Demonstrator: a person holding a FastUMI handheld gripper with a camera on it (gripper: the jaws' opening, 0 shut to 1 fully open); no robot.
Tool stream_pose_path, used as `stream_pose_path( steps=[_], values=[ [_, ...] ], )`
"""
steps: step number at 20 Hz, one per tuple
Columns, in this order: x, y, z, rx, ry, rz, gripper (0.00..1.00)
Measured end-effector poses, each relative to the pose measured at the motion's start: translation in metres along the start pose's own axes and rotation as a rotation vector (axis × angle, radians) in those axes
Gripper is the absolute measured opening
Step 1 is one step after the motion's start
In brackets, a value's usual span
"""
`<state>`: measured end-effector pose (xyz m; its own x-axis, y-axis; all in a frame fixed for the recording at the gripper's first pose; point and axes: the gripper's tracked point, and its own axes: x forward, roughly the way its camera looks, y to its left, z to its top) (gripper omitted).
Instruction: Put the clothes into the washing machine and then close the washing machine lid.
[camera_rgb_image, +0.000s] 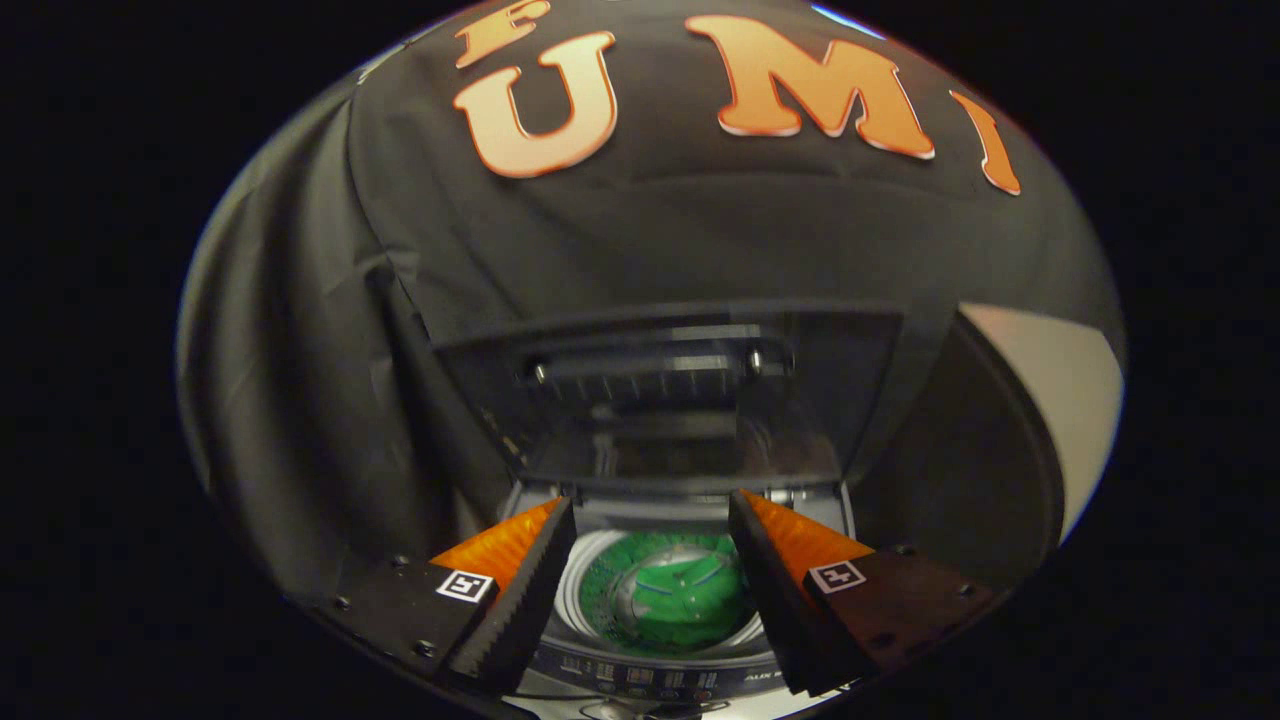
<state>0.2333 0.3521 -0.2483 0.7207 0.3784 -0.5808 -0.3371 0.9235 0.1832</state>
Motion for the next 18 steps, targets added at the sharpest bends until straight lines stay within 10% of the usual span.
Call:
stream_pose_path(
  steps=[7,18],
  values=[
    [0.028,0.000,0.095,-0.017,-0.130,-0.010,0.99],
    [0.088,-0.018,0.104,-0.029,-0.072,-0.063,0.99]
  ],
)
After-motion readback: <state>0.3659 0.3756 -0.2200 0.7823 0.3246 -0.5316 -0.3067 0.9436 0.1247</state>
